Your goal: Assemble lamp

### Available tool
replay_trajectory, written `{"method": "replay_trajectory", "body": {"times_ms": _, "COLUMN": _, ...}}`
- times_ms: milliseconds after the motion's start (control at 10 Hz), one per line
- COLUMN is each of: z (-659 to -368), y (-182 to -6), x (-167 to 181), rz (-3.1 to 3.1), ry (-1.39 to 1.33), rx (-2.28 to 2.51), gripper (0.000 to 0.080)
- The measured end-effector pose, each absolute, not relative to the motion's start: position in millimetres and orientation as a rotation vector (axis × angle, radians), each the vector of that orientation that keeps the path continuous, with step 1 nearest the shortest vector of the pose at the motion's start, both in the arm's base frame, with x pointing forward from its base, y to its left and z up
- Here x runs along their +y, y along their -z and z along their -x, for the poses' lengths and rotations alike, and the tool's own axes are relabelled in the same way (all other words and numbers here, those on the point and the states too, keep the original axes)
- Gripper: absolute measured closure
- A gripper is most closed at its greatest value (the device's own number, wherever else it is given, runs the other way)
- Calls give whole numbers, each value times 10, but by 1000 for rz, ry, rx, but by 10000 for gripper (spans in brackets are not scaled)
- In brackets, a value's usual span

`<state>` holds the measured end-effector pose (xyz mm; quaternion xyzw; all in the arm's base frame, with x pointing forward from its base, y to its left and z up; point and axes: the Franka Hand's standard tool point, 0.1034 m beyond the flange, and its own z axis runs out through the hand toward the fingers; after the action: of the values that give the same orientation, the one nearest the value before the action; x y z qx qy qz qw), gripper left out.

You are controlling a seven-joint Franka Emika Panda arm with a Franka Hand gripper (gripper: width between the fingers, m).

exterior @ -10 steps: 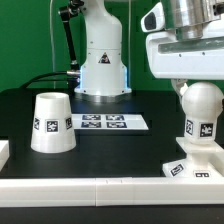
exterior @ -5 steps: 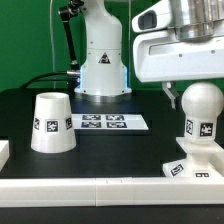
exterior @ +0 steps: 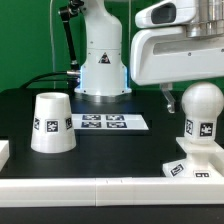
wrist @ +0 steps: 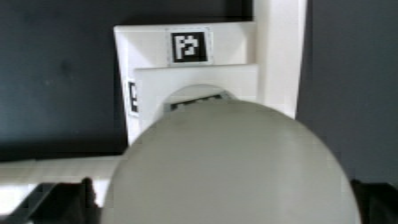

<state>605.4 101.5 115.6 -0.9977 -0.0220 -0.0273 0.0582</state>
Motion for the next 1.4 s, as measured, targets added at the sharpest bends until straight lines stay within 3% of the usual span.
{"method": "replay_trajectory", "body": {"times_ms": 1400, "z": -6021, "y": -1137, "x": 1007, "rz": 2613, "ry": 25, "rx": -1805, "gripper": 101}}
